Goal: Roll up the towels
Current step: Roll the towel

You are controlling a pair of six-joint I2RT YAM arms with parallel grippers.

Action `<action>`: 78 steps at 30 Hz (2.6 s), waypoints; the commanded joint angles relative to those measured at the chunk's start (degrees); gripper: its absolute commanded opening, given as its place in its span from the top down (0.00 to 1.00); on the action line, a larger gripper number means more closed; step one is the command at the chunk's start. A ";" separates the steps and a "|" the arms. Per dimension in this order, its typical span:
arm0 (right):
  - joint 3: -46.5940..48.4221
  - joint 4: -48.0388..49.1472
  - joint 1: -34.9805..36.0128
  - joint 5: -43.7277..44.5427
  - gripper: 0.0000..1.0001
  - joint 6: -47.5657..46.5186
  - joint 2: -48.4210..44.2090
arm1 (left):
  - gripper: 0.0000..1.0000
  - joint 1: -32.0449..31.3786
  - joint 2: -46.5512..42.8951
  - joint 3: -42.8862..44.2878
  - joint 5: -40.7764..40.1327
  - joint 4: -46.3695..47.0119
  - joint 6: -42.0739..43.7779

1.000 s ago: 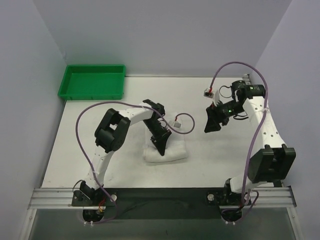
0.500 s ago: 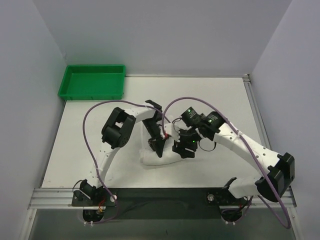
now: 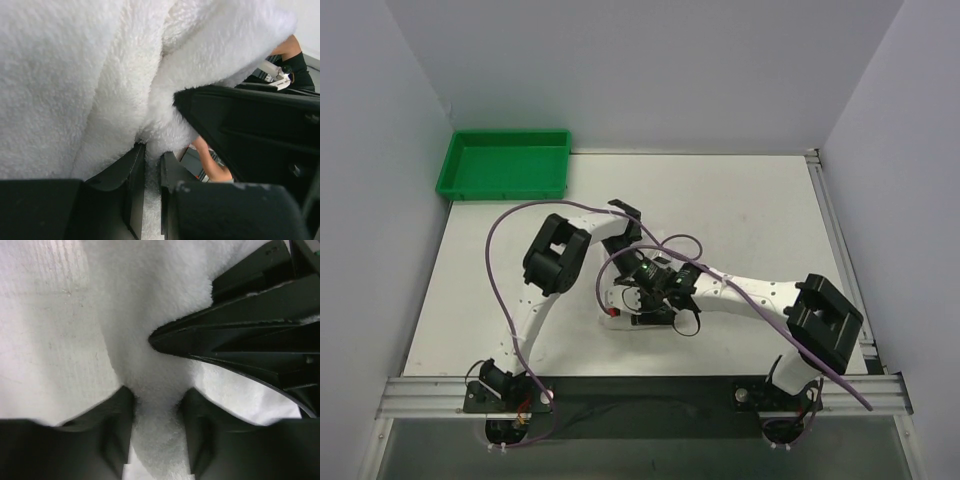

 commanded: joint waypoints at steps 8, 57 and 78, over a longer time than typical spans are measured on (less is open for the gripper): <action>3.06 -9.04 -6.34 -17.50 1.00 1.13 6.46 | 0.68 10.44 -5.97 -11.99 -8.63 18.05 -0.26; 41.22 -54.25 -26.03 -60.95 1.00 -9.51 44.88 | 0.28 -14.06 -59.19 -56.23 -33.58 58.51 24.70; 61.01 -48.82 -47.20 -42.66 0.53 1.74 25.74 | 0.78 -4.76 -31.40 -32.86 -19.88 24.41 17.13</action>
